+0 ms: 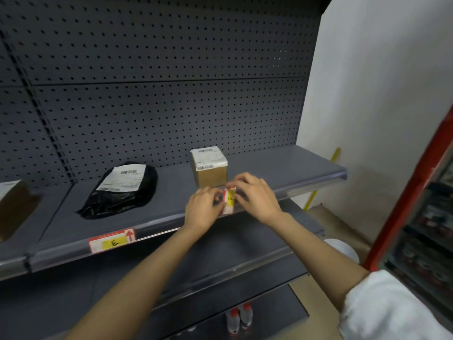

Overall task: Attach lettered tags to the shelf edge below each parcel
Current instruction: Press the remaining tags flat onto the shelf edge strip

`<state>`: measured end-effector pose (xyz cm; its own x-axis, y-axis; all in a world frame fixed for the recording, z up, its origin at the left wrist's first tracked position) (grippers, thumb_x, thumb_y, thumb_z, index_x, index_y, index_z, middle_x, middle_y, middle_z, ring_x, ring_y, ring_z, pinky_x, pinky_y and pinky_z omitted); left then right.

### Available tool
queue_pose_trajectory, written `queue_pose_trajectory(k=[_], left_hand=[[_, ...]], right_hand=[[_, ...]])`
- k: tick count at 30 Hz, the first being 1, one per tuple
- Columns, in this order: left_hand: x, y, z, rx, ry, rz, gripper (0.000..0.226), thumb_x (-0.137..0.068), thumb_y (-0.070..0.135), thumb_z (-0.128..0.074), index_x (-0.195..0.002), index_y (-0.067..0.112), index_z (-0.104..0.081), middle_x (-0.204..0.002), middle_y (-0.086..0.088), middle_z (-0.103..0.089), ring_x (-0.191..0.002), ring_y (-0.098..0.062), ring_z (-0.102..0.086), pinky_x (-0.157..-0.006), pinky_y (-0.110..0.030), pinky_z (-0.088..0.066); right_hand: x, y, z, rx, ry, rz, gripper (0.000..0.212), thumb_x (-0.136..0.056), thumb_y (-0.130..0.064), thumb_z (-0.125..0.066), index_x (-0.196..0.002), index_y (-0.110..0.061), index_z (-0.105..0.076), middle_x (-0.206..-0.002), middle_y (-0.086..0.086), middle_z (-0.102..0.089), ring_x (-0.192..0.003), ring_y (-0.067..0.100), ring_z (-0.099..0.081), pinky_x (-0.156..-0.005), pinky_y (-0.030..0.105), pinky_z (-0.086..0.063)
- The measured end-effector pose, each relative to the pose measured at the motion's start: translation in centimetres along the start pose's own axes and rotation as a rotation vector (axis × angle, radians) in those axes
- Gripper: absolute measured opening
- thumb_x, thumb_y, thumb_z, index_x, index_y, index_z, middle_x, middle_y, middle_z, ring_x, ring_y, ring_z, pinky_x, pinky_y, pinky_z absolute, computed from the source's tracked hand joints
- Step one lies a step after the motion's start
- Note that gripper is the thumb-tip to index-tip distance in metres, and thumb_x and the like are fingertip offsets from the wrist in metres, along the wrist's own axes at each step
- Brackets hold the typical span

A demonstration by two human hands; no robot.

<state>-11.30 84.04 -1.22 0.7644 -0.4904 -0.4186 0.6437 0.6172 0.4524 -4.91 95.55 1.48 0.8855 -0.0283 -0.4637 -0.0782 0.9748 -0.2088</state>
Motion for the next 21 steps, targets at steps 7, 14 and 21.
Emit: queue_pose_trajectory(k=[7,14,21], left_hand=[[0.0,1.9,-1.9,-0.026,0.163,0.099,0.005,-0.083,0.017,-0.062,-0.082,0.012,-0.060,-0.084,-0.009,-0.067,-0.085,-0.028,-0.057,-0.074,-0.038,-0.041],[0.5,1.6,-0.8,-0.293,0.181,0.129,0.004,-0.084,0.021,-0.062,-0.086,0.020,-0.065,-0.089,-0.002,-0.070,-0.088,-0.024,-0.055,-0.077,-0.035,-0.035],[1.5,1.1,0.3,-0.268,0.186,0.099,0.008,-0.087,0.017,-0.061,-0.091,0.014,-0.066,-0.088,-0.007,-0.063,-0.083,-0.024,-0.058,-0.073,-0.035,-0.047]], right_hand=[[-1.6,1.2,-0.4,-0.108,-0.057,0.093,0.016,-0.090,-0.020,-0.056,-0.103,-0.018,-0.065,-0.108,0.003,-0.059,-0.094,0.026,-0.061,-0.077,0.036,-0.050],[-1.3,3.4,-0.8,-0.171,-0.095,0.058,0.008,-0.089,-0.020,-0.057,-0.093,-0.020,-0.064,-0.096,0.005,-0.064,-0.087,0.029,-0.062,-0.074,0.037,-0.050],[-0.7,4.4,-1.3,-0.121,-0.068,0.065,0.003,-0.089,-0.023,-0.059,-0.091,-0.022,-0.062,-0.091,-0.002,-0.071,-0.086,0.017,-0.065,-0.070,0.023,-0.044]])
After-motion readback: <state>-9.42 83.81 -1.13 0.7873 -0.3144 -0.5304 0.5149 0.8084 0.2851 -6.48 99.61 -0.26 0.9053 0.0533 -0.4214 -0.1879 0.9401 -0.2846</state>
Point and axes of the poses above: each hand's wrist, its own x-axis away from the middle knuckle, its own z-axis out of the back of the hand, y = z × x, the point moved 7 cm from there along -x, towards the middle knuckle
